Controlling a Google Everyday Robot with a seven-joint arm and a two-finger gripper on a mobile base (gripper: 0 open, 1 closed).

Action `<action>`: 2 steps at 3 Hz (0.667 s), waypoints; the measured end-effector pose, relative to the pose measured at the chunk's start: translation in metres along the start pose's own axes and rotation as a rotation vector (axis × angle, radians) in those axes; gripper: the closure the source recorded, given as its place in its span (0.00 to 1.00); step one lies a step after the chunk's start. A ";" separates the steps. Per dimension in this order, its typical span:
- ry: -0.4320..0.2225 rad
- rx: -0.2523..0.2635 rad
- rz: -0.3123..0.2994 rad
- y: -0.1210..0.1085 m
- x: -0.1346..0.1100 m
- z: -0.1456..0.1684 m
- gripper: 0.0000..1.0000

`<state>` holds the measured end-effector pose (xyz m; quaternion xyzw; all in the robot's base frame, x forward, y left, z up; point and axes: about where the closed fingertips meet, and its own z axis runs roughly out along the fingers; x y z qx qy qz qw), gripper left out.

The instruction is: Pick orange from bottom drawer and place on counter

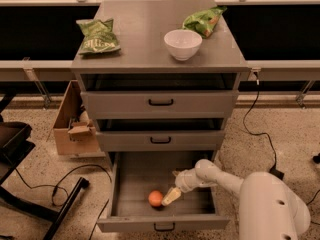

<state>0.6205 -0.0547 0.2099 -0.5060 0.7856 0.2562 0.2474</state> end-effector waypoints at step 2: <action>-0.075 -0.095 -0.001 0.008 0.018 0.074 0.00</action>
Offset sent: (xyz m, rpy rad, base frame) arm 0.0006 0.0494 -0.0893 0.1351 0.0449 0.0701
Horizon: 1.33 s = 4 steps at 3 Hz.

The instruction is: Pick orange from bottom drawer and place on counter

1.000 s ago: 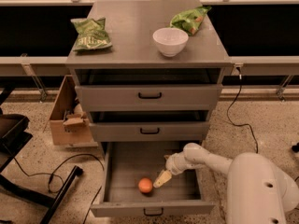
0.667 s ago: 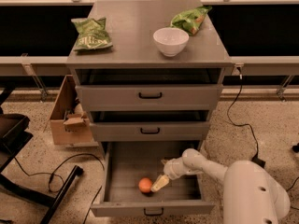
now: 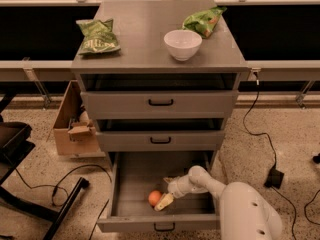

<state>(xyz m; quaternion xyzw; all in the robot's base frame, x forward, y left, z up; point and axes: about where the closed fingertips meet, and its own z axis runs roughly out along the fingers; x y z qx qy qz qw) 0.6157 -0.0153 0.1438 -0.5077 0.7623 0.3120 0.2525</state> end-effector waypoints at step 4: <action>0.047 -0.123 -0.039 0.021 0.001 0.044 0.80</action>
Offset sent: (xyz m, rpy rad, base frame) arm -0.0091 0.0359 -0.0228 0.0127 0.0415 0.1246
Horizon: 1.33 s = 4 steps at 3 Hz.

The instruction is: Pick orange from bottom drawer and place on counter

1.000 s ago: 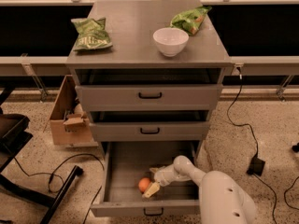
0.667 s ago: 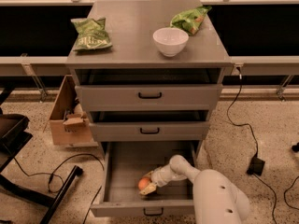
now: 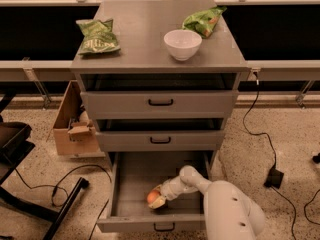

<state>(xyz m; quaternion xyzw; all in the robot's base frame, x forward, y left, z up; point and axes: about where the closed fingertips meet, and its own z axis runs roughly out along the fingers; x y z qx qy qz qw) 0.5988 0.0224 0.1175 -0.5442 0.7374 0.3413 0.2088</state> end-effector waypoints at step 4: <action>-0.112 0.387 0.054 0.018 -0.107 -0.261 1.00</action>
Offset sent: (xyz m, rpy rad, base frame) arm -0.0653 -0.0394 0.2345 0.0009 -0.1815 -0.0924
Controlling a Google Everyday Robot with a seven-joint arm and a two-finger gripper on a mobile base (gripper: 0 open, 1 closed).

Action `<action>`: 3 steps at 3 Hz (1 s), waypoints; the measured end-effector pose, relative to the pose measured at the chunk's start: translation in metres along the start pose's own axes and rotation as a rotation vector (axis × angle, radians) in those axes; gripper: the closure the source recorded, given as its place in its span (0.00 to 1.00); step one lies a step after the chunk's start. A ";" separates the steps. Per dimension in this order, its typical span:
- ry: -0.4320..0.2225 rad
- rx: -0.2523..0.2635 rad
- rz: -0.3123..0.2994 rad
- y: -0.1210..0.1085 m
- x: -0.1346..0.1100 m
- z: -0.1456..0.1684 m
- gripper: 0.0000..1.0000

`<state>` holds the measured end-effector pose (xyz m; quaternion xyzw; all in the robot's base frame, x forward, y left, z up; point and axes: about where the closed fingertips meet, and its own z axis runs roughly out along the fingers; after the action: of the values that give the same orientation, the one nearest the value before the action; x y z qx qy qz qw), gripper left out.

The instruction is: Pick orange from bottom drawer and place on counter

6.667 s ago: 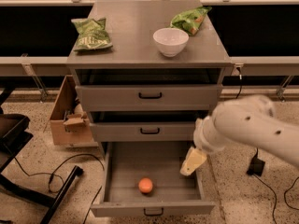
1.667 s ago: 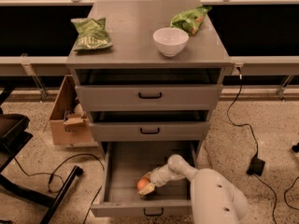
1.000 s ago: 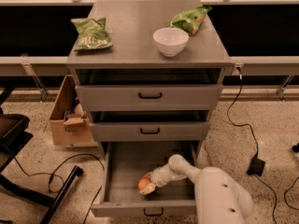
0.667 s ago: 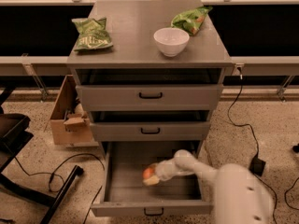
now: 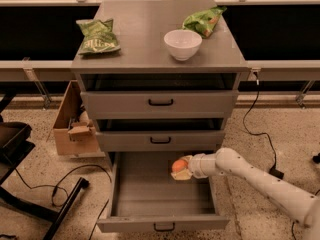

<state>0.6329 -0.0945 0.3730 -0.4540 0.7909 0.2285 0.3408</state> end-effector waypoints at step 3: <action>-0.004 -0.081 -0.097 0.160 -0.213 -0.179 1.00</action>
Offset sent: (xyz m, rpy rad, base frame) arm -0.1552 0.0685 0.3900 -0.0882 -0.1118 0.1966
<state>0.5093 -0.0170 0.6588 -0.5048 0.7573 0.2444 0.3346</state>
